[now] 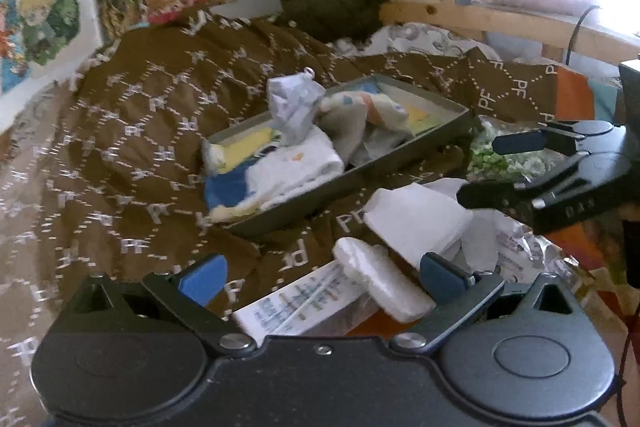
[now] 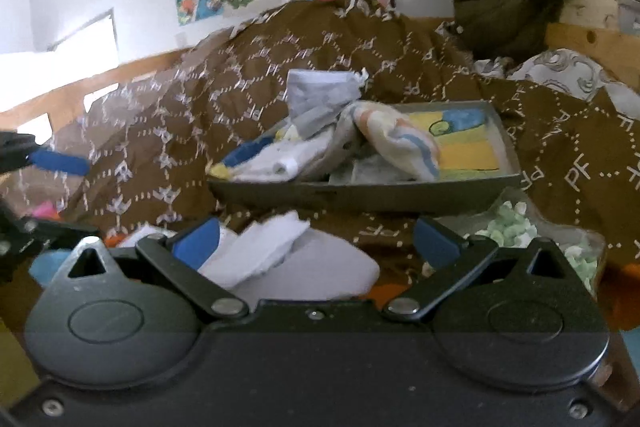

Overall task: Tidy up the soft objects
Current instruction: 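Lower the left gripper onto the white cloth while the right gripper approaches the grey cloth, then carry the white and grey cloths in both grippers over the tray, then open both grippers to drop the cloths into the tray, then move both grippers back over the remaining carton, tissue and orange strap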

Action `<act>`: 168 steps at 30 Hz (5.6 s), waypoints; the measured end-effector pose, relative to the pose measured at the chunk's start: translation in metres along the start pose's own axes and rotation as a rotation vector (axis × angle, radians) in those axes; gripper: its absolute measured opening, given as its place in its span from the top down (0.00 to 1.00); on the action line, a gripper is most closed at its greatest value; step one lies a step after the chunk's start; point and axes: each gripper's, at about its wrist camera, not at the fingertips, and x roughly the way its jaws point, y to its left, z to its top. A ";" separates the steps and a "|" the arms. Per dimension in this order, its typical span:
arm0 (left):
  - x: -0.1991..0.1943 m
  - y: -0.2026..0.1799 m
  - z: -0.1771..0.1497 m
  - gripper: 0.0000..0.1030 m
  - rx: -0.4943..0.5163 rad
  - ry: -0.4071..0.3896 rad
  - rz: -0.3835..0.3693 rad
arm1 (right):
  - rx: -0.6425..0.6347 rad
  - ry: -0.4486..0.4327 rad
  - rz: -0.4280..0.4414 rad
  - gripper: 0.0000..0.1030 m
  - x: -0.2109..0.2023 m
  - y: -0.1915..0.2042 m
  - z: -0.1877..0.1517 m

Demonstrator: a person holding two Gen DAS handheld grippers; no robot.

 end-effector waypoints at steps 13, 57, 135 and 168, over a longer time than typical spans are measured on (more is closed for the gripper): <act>0.049 -0.015 0.011 0.04 0.196 0.009 -0.300 | -0.144 0.086 0.071 0.14 -0.007 -0.008 -0.021; 0.079 0.026 0.042 0.98 -0.098 -0.011 -0.380 | -0.187 -0.009 0.016 0.99 -0.003 -0.004 -0.002; 0.057 -0.027 0.070 0.02 -0.185 -0.208 -0.166 | 0.078 -0.094 -0.383 0.09 -0.067 -0.049 0.035; -0.087 -0.079 -0.071 0.01 -0.236 -0.165 -0.035 | 0.139 -0.034 -0.348 0.01 -0.203 0.055 -0.060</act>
